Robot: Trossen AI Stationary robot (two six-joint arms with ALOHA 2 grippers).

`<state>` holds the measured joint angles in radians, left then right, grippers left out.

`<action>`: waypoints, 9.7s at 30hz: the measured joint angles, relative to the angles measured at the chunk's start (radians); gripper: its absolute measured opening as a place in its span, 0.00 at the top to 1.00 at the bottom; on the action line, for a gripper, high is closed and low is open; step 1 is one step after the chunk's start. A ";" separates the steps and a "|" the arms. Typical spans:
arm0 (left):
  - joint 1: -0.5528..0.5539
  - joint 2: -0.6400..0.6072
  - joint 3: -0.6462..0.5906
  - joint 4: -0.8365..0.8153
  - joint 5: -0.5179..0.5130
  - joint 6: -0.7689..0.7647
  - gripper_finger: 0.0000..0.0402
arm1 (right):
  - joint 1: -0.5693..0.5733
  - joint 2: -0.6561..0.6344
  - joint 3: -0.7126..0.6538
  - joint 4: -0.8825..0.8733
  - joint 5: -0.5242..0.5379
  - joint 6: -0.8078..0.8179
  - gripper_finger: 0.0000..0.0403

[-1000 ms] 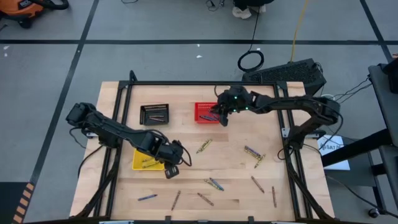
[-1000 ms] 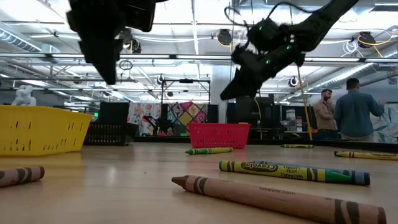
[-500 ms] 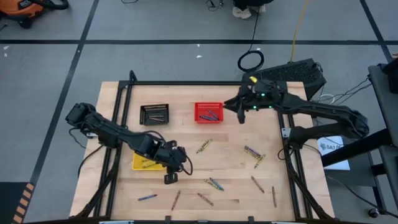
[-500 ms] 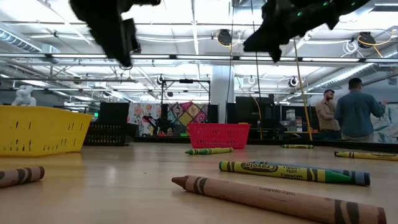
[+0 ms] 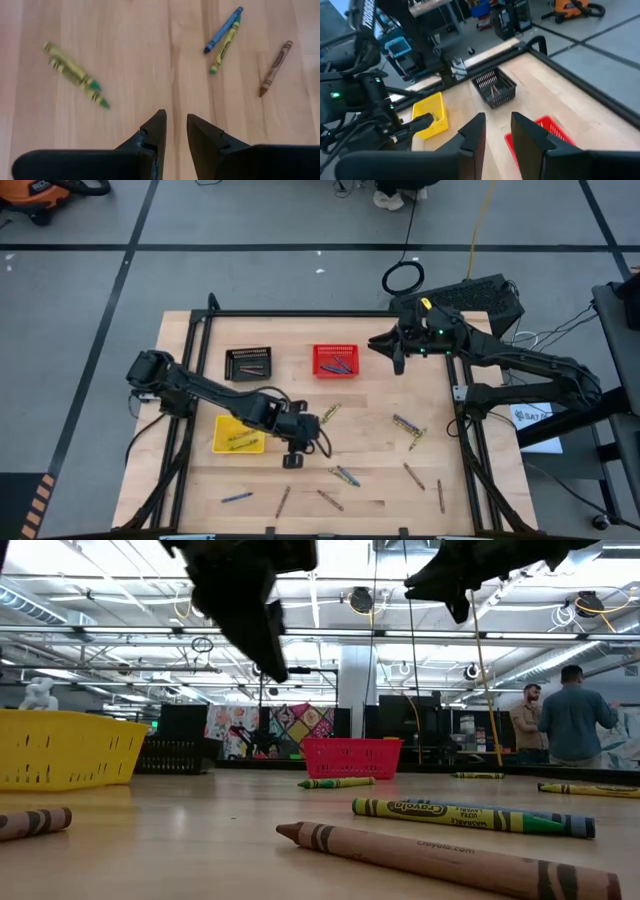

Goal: Sort crayons
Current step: Put the green crayon into the yellow bin, then put the blue crayon into the red bin

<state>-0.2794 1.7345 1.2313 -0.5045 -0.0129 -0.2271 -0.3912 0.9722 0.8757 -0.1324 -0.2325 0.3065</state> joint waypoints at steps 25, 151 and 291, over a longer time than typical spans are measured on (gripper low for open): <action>0.013 0.297 0.266 -0.014 0.163 0.166 0.80 | -0.002 0.004 0.000 -0.123 0.000 -0.043 0.80; -0.297 -0.128 0.042 -0.791 -0.243 -0.565 0.98 | -0.037 0.004 0.000 -0.620 -0.056 -0.118 0.80; -0.337 -0.319 -0.378 -0.490 -0.257 -0.839 0.84 | 0.719 0.196 -0.378 -0.508 0.452 0.571 0.82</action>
<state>-0.6167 1.4151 0.8536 -0.9943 -0.2703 -1.0664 0.3275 1.1680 0.4980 -0.6408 0.2199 0.8780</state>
